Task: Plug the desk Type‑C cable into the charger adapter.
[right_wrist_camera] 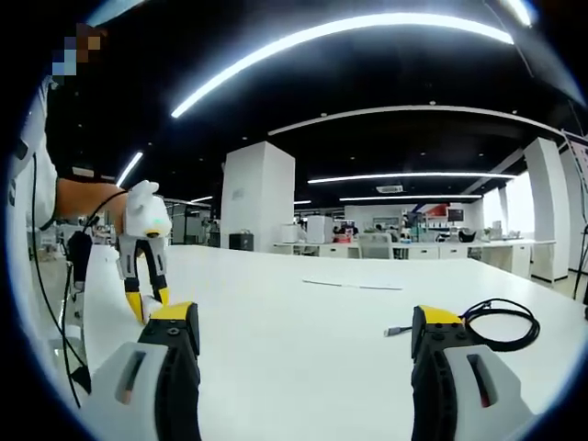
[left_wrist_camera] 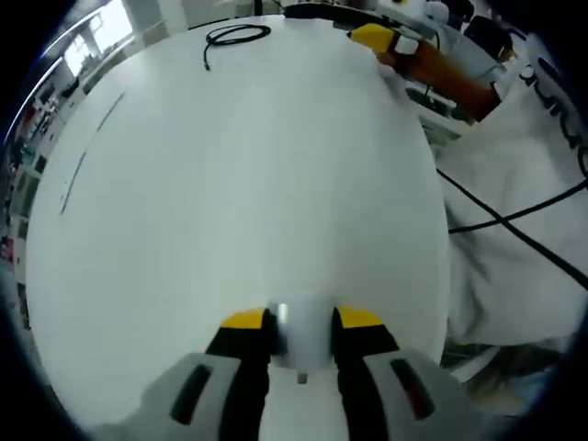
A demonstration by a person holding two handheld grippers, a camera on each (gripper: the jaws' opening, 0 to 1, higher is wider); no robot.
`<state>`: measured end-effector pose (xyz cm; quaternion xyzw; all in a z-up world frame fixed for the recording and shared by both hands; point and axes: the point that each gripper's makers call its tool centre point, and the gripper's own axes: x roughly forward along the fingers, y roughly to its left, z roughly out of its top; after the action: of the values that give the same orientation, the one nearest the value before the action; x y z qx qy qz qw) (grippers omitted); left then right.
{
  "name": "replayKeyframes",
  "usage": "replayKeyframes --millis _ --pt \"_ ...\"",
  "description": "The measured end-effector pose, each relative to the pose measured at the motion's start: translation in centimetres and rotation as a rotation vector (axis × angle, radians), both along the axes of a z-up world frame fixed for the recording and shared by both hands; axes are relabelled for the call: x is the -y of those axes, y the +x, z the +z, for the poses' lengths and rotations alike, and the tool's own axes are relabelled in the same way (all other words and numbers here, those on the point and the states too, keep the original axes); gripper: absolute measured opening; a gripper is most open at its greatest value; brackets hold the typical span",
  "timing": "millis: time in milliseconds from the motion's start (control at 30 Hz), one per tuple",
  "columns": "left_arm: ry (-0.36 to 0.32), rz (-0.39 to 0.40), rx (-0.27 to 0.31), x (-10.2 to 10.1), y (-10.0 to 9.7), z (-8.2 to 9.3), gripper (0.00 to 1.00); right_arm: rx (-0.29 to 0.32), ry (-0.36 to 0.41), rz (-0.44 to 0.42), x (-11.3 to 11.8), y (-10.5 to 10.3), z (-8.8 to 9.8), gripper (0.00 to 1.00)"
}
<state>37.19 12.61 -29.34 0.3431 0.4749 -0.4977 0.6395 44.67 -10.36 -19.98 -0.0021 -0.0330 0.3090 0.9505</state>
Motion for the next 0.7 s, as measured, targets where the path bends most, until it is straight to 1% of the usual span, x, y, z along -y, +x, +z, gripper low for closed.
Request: replayKeyframes --millis 500,600,700 --pt "0.005 -0.044 0.008 -0.7 -0.2 0.1 0.25 -0.003 -0.002 -0.002 0.2 0.3 -0.2 0.97" --pt "-0.001 -0.052 0.011 -0.9 -0.2 0.1 0.25 -0.002 -0.006 -0.002 0.2 0.3 -0.2 0.97" --pt "-0.021 -0.053 0.016 -1.0 -0.1 0.5 0.25 -0.004 -0.008 -0.002 0.1 0.3 -0.2 0.97"
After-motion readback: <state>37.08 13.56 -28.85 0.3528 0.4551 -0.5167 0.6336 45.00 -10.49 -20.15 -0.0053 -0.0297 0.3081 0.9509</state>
